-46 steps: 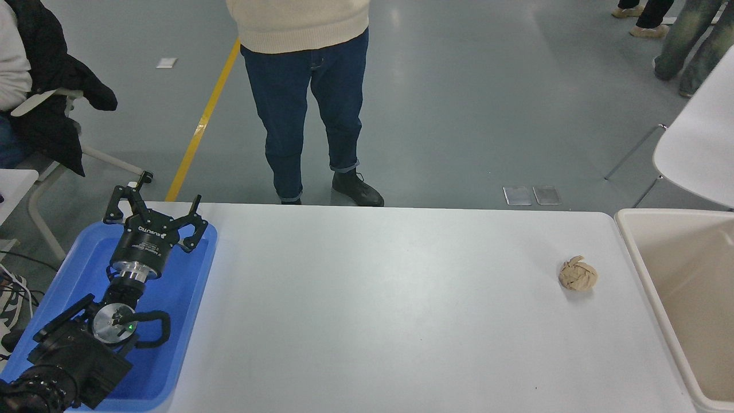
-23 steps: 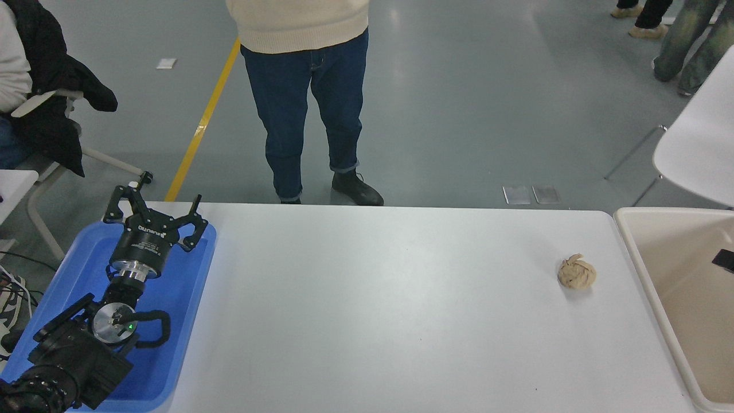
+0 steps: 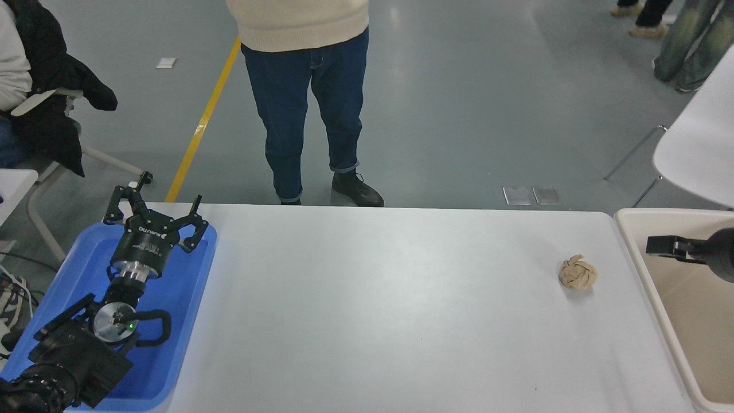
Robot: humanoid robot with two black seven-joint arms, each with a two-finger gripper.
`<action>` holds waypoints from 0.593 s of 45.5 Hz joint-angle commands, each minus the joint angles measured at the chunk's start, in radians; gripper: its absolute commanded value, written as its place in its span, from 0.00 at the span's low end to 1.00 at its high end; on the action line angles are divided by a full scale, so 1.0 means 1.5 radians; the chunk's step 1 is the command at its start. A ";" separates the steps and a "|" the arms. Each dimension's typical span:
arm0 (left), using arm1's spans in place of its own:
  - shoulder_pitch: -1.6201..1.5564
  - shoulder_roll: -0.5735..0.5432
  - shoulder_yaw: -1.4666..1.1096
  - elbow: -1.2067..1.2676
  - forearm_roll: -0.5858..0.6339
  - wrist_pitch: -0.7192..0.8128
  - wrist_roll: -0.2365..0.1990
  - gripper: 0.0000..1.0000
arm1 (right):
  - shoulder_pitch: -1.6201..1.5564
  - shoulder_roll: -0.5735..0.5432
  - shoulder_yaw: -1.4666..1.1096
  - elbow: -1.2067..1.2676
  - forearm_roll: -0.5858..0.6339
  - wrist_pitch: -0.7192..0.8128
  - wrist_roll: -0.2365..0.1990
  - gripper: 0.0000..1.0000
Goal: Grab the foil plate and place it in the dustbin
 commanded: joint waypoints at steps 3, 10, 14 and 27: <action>0.000 0.000 0.000 0.000 0.000 0.000 0.000 1.00 | 0.169 0.105 -0.034 0.011 0.108 0.283 0.001 1.00; 0.000 0.000 0.000 0.000 0.000 0.000 0.000 1.00 | 0.231 0.122 0.004 0.014 0.119 0.347 0.001 1.00; 0.000 0.000 0.000 0.000 0.000 0.000 0.000 1.00 | 0.260 0.127 0.033 0.014 0.135 0.347 0.002 1.00; 0.000 0.000 0.000 0.000 0.000 0.000 0.000 1.00 | 0.312 0.194 -0.016 0.011 0.146 0.347 0.001 1.00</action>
